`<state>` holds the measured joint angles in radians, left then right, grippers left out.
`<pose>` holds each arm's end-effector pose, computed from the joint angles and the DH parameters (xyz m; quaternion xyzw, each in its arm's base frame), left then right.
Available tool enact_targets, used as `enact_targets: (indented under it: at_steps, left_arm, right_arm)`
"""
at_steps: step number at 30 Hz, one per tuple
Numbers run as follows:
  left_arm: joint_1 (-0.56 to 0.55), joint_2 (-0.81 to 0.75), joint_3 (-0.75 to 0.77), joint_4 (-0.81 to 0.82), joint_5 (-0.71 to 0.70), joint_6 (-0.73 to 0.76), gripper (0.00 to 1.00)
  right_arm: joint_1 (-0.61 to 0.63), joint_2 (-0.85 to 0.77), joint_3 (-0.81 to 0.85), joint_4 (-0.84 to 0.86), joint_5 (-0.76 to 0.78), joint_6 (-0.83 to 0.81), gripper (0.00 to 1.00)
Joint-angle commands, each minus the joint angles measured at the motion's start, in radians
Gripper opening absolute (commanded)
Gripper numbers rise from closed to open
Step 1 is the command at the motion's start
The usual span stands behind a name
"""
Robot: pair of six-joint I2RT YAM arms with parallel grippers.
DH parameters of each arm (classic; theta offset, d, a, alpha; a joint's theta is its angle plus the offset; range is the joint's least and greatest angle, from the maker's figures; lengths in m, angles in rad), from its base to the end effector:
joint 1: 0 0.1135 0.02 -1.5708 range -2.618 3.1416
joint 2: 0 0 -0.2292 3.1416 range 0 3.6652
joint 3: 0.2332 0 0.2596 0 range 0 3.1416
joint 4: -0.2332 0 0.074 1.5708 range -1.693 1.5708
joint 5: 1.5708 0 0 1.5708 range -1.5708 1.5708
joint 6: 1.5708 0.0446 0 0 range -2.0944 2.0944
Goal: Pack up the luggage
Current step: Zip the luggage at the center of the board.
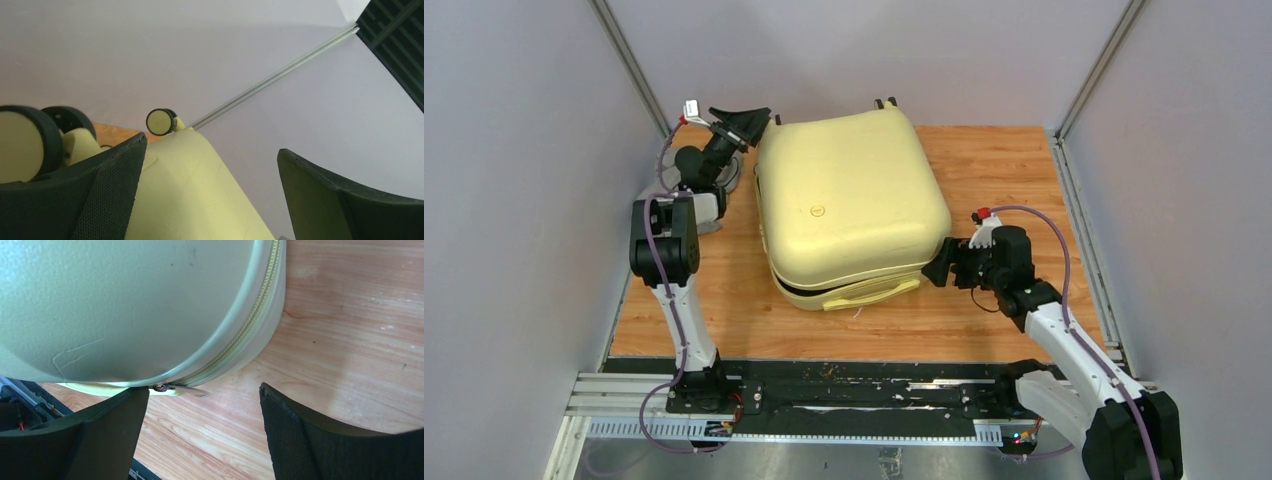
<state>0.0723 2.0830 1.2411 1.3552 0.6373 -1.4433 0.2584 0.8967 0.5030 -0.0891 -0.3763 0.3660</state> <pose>0.4418 0.0054 0.2188 -0.1328 0.5339 -0.6414 0.5347 0.2235 0.0760 0.1975 -0.0515 0.8445 0.3085 0.4347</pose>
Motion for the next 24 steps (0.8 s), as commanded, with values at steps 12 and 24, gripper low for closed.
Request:
enact_targets:
  at_steps: [12, 24]
  left_arm:
    - [0.043, -0.055, -0.093, -0.369, 0.116, 0.317, 1.00]
    - [-0.058, 0.160, 0.135, -0.210, 0.121, 0.108, 1.00]
  right_arm:
    - [0.022, -0.015, -0.067, 0.196, -0.086, -0.057, 0.69]
    - [0.044, -0.034, -0.097, 0.200, -0.098, -0.082, 0.73]
